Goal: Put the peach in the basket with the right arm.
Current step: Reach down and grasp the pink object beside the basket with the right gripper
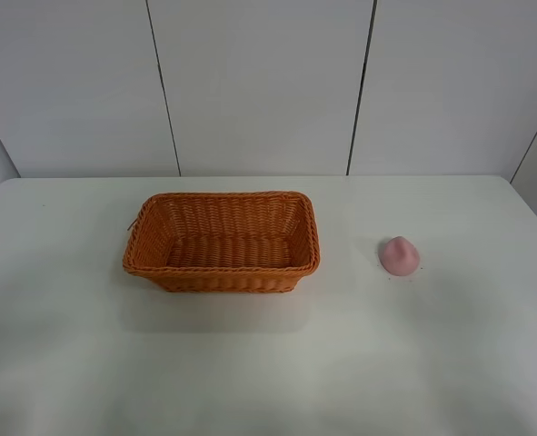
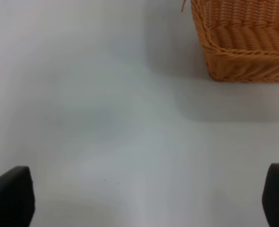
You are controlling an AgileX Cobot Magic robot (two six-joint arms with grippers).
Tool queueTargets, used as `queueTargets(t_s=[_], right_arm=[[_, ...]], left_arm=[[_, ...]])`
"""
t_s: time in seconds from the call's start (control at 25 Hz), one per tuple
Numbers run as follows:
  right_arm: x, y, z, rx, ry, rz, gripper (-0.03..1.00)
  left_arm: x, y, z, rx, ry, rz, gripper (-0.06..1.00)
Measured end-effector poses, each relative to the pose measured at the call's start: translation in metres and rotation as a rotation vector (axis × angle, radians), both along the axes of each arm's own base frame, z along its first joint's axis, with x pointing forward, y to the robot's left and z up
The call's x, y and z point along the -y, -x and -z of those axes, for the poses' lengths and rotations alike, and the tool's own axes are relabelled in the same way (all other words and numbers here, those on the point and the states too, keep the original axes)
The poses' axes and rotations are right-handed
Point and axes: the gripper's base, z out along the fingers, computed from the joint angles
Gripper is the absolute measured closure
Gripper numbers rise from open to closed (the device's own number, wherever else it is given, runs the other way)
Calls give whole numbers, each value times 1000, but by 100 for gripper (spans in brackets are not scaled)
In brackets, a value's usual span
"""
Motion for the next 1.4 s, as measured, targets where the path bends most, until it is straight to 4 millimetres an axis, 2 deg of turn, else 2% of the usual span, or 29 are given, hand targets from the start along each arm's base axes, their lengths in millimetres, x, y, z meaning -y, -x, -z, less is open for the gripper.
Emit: queueTargets(t_s=[0.32, 0.44, 0.52, 0.6, 0.72, 0.88, 1.12, 1.28, 1.4], right_arm=[[0, -2, 0, -13, -3, 1, 27], [0, -15, -4, -96, -2, 2, 27], [-1, -32, -13, -185, -6, 6, 27], [-2, -55, -21, -280, -11, 9, 27], [-3, -98, -32, -433, -12, 8, 27], [-6, -169, -33, -622, -15, 8, 27], [-11, -281, -6, -823, -37, 6, 27], [-14, -343, 21, -894, -46, 6, 27], [-15, -378, 41, -943, -55, 5, 27]], left_arm=[[0, 0, 0, 0, 0, 0, -5], [0, 0, 0, 0, 0, 0, -5], [0, 0, 0, 0, 0, 0, -5], [0, 0, 0, 0, 0, 0, -5], [0, 0, 0, 0, 0, 0, -5], [0, 0, 0, 0, 0, 0, -5], [0, 0, 0, 0, 0, 0, -5], [0, 0, 0, 0, 0, 0, -5], [0, 0, 0, 0, 0, 0, -5]])
